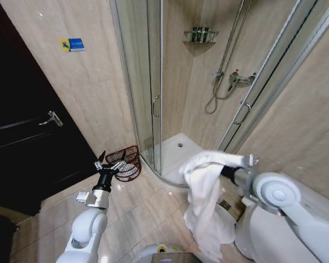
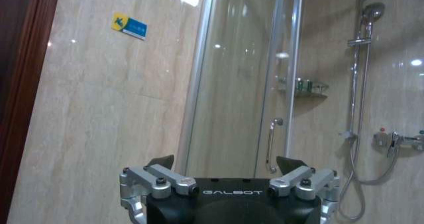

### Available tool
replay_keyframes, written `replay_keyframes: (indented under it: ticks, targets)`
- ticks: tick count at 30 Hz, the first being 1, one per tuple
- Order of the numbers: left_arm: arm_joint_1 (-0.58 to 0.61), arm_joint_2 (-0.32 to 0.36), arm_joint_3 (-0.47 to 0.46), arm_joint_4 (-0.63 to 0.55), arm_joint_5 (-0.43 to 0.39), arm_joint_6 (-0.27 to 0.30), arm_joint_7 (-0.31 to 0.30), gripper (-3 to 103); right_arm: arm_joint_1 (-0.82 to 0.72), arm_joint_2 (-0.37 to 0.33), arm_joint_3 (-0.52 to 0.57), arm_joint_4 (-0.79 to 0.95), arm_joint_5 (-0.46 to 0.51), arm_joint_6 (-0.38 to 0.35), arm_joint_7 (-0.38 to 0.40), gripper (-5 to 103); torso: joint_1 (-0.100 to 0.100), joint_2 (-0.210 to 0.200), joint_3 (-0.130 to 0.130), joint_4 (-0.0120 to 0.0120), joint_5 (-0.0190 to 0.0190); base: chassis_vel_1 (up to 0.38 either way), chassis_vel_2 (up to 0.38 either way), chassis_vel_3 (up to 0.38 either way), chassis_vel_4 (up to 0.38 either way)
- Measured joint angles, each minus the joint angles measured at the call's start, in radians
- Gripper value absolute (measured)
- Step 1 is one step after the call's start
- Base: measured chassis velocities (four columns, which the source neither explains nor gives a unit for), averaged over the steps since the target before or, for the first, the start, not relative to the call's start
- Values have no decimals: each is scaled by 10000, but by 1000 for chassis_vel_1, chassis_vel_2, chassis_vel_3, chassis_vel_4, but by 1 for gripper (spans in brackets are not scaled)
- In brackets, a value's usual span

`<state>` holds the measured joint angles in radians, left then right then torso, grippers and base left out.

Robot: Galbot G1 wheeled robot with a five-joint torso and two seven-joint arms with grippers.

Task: Discard the used towel into the hamper.

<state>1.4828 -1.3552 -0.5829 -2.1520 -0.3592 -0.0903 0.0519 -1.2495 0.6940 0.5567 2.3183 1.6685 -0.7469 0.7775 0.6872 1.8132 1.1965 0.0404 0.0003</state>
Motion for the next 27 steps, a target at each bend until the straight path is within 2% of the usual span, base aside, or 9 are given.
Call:
replay_keyframes:
  ticks: [4, 10, 12, 13, 14, 16, 18, 23, 27]
  targets:
    - [5, 21, -5, 15, -73, 9, -1, 100, 871, 41, -505, -485, -2094, 289, -1440, 7, 4, -1, 1, 6, -4, 0, 0, 0, 0]
    - [21, 61, -8, 127, -135, -32, 0, 100, 425, -14, -924, -761, -2119, 589, -1466, 7, 4, -1, 3, -1, 4, 0, 0, 0, 0]
    - [17, 81, -6, 158, -143, -38, 4, 100, 505, 354, -783, -1075, -3331, 1576, -2592, 7, 3, -1, 2, -3, 8, 0, 0, 0, 0]
    - [-5, 114, 9, 207, -131, -48, 7, 100, 1002, 585, -768, -1524, -4802, 2859, -3353, 7, 0, -1, 2, -4, 6, 0, 0, 0, 0]
    - [-13, 117, 30, 214, -110, -50, 8, 100, 1469, 580, -806, -1660, -5054, 3042, -3266, 7, 1, -1, 0, 0, -2, 0, 0, 0, 0]
    - [-19, 117, 64, 205, -94, -47, 11, 100, 1832, 443, -871, -1672, -4493, 2712, -2571, 7, 1, -1, -1, 12, -18, 0, 0, 0, 0]
    - [-51, 69, 130, 143, -49, -20, 14, 100, 1912, 30, -931, -1442, -2181, 761, -1145, 7, 5, -2, 2, 9, 5, 0, 0, 0, 0]
    - [-112, -18, 220, 114, 67, 21, 18, 100, 1191, 321, -834, -1359, -4057, 568, -2654, 7, 3, -3, 1, -3, 6, 0, 0, 0, 0]
    - [-119, 3, 227, 57, 103, 106, 18, 100, 1276, 384, -780, -1358, -4430, 770, -3158, 7, 0, -3, 0, 2, -8, 0, 0, 0, 0]
